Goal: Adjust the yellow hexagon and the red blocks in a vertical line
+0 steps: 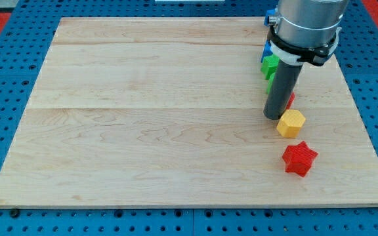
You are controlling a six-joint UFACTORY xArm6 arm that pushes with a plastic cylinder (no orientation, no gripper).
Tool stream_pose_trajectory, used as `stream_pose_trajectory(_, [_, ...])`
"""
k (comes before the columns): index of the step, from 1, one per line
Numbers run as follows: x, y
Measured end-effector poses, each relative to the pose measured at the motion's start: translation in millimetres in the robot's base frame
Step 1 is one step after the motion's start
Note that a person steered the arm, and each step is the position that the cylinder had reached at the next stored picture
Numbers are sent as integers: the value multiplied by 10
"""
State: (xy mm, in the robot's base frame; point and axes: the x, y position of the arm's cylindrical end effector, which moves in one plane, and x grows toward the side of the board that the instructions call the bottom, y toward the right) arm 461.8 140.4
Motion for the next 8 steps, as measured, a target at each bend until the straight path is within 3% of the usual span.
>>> stream_pose_trajectory(2, [40, -360])
stream_pose_trajectory(4, [469, -293])
stream_pose_trajectory(7, [449, 164])
stream_pose_trajectory(8, [299, -123])
